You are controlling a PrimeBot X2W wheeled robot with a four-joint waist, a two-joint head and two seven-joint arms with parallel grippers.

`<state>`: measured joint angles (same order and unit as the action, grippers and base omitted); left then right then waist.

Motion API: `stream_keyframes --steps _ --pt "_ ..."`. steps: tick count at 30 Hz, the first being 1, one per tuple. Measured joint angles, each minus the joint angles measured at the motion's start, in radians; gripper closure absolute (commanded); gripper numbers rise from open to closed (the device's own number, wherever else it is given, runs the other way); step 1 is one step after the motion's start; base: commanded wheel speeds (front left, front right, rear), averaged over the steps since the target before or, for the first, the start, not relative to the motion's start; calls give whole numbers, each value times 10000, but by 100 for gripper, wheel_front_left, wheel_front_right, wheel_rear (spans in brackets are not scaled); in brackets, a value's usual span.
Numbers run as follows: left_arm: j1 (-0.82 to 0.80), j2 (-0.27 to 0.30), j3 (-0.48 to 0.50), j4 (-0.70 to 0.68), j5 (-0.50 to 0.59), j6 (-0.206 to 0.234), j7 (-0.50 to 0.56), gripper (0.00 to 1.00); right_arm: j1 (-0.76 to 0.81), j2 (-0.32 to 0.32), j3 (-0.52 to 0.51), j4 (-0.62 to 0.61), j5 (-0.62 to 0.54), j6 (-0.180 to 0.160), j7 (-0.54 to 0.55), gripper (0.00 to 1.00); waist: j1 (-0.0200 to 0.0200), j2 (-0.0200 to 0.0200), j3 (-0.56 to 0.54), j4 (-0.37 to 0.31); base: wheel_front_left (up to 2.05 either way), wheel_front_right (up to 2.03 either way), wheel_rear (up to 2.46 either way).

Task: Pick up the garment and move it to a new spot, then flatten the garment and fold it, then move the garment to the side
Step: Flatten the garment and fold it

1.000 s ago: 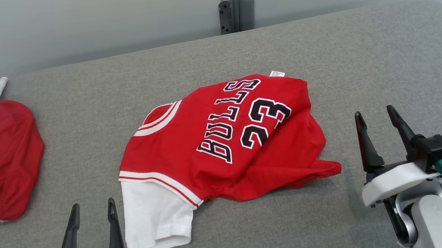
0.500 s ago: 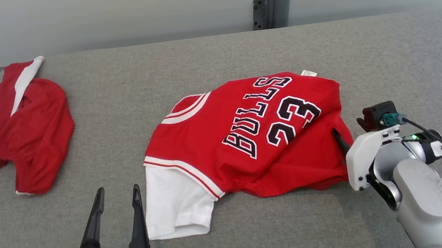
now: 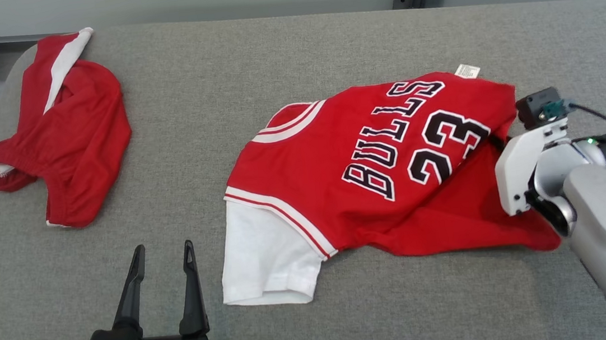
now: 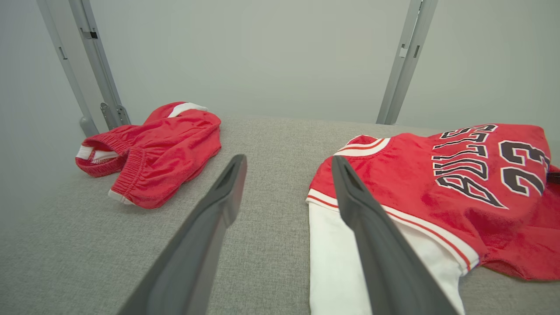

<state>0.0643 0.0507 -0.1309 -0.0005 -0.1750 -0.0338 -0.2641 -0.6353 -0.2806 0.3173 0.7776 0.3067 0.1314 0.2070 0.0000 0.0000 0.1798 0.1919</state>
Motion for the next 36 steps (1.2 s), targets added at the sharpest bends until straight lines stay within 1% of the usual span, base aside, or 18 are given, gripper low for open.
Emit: stream_keyframes --steps 3,8,13,17,18,19,20,24,29,31,33,34,36 --pt "-78 -2 -113 -8 -10 36 0 0 -509 -368 -81 -86 25 0 -401 100 0 0 89 97 0 0 0" --pt "-164 -4 -286 -12 -59 92 0 0 -1356 -767 -391 -65 -150 0 -869 100 0 0 242 243 0 0 0" --pt "-275 -6 -334 -13 -59 134 0 0 -1933 -819 -587 408 -600 0 -1143 100 0 0 417 382 0 0 0" --pt "-407 -6 -343 -13 -59 165 0 0 -2318 -706 -953 1003 -1089 0 -1674 100 0 0 567 443 0 0 0" --pt "-429 -4 -362 -4 -58 165 0 0 -2390 -694 -1095 1154 -1306 0 -1896 93 0 0 597 450 0 0 0" --pt "-476 -4 -393 15 -54 163 0 0 -2475 -685 -1266 1335 -1501 0 -2132 66 0 0 624 453 0 0 0" --pt "-546 -4 -441 33 -50 159 0 0 -2542 -669 -1417 1519 -1638 0 -2316 0 0 0 644 452 0 0 0" --pt "-797 -6 -591 81 -27 151 0 0 -2592 -261 -1866 2057 -1942 0 -3116 0 0 0 650 357 0 0 0" --pt "-921 -8 -662 132 17 146 -2 0 -2465 50 -2197 2148 -1996 0 -4213 0 0 0 575 84 0 0 0" --pt "-935 -8 -616 138 13 157 0 0 -2249 176 -2328 1887 -1992 0 -4498 0 0 0 537 -63 0 0 0" --pt "-936 -8 -569 165 -2 167 0 0 -1847 383 -2464 1354 -1956 0 -4646 0 0 0 491 -239 0 0 0" --pt "-931 -10 -533 174 -19 173 0 0 -1607 483 -2506 1016 -1954 0 -4660 0 0 0 468 -328 0 0 0" --pt "-908 -8 -435 213 -48 196 0 0 -1005 717 -2717 -84 -1891 0 -4686 0 0 0 419 -515 0 0 0"
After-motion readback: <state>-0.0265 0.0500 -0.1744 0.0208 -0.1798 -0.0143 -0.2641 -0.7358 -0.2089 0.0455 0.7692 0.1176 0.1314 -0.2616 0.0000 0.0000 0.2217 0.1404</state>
